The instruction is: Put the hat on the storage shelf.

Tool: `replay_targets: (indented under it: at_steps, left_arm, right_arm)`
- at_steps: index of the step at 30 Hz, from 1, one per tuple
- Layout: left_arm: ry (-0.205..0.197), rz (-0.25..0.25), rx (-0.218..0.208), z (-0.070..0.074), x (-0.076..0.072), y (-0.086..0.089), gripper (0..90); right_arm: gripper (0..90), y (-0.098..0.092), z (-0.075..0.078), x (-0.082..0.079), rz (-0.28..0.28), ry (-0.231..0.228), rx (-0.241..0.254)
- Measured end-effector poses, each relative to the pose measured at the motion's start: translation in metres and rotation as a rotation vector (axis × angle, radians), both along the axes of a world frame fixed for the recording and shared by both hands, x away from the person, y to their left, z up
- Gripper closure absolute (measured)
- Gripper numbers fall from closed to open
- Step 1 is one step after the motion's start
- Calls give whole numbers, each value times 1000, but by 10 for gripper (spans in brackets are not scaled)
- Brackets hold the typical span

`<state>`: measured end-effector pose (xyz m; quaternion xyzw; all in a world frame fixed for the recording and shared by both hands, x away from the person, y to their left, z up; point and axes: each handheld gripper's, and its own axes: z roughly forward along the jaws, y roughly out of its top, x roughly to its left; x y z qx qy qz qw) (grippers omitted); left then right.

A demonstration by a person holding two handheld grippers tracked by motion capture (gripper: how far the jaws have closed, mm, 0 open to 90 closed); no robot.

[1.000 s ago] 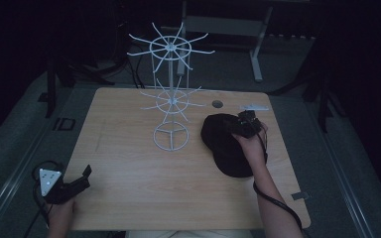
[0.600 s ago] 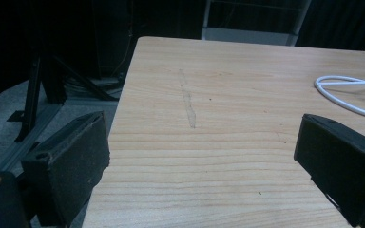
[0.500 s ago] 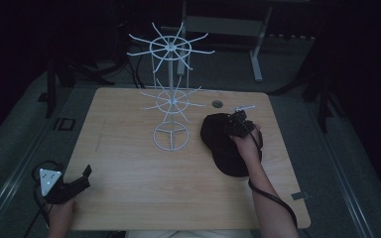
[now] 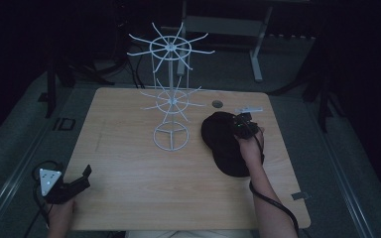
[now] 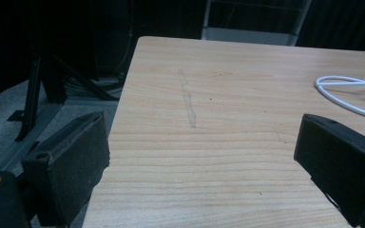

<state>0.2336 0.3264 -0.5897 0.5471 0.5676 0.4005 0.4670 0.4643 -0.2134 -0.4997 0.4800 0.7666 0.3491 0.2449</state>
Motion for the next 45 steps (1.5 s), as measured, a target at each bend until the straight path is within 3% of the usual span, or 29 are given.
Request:
replay_targets:
  at_steps: [6, 9, 22, 29, 37, 45]
  left_arm:
    - [0, 1, 0, 0, 0, 0, 49]
    - [-1, 1, 1, 0, 0, 0, 49]
    - [2, 4, 4, 0, 0, 0, 49]
    - [3, 7, 7, 0, 0, -1, 49]
    - [4, 8, 8, 0, 0, -1, 50]
    - [3, 8, 9, 0, 0, -1, 49]
  right_arm:
    - [845, -9, 13, -15, -2, -70, 42]
    - [845, -11, 14, -18, -1, -76, 44]
    - [845, -43, 41, -70, 27, -235, 116]
    - [845, -57, 55, -91, 33, -297, 149]
    - [844, -62, 85, -122, 43, -385, 193]
    - [844, -60, 125, -150, 87, -481, 217]
